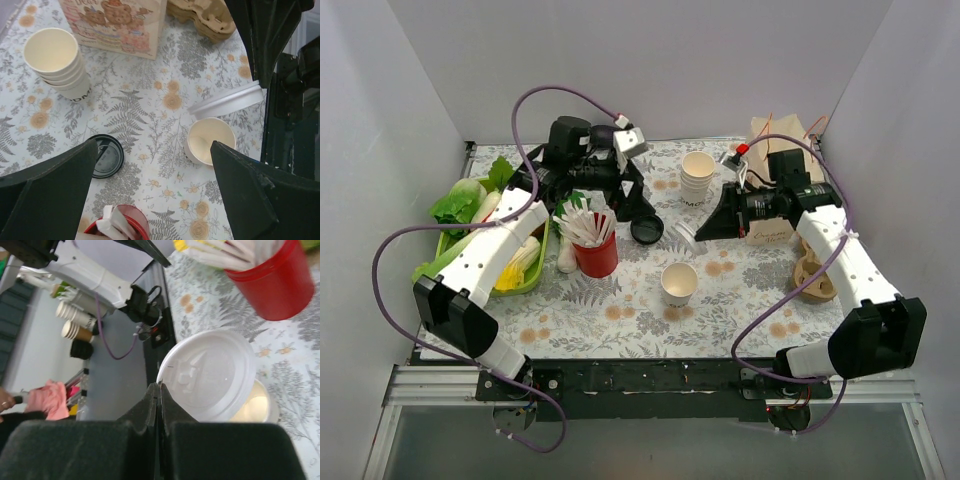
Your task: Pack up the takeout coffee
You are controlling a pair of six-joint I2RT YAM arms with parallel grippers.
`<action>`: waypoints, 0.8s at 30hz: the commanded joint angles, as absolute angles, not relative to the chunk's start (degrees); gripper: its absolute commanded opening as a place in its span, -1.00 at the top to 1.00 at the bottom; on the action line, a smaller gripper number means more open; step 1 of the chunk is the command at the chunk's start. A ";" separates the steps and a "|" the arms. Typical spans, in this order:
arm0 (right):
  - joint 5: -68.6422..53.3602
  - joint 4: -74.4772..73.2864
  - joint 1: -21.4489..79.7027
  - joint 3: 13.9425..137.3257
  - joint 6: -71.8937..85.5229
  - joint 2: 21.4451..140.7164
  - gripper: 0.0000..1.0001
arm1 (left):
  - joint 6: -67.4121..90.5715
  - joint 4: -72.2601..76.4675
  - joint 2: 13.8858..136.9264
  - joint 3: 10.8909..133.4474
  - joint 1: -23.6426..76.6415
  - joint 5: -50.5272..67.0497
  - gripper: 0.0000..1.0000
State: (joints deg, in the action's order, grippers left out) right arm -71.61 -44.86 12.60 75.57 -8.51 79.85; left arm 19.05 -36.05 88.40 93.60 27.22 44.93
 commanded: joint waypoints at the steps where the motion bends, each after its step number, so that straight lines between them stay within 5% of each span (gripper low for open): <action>1: -81.04 -29.58 12.83 69.10 3.31 76.21 0.97 | 15.03 -40.60 88.68 94.57 31.72 41.58 -0.96; 10: -79.72 24.75 12.66 41.06 47.87 71.63 0.97 | 11.96 -39.73 84.56 87.46 33.57 40.08 -0.96; 24: -79.45 14.06 12.48 37.27 38.94 69.35 0.97 | 11.43 -33.40 81.04 77.08 36.21 38.59 -0.95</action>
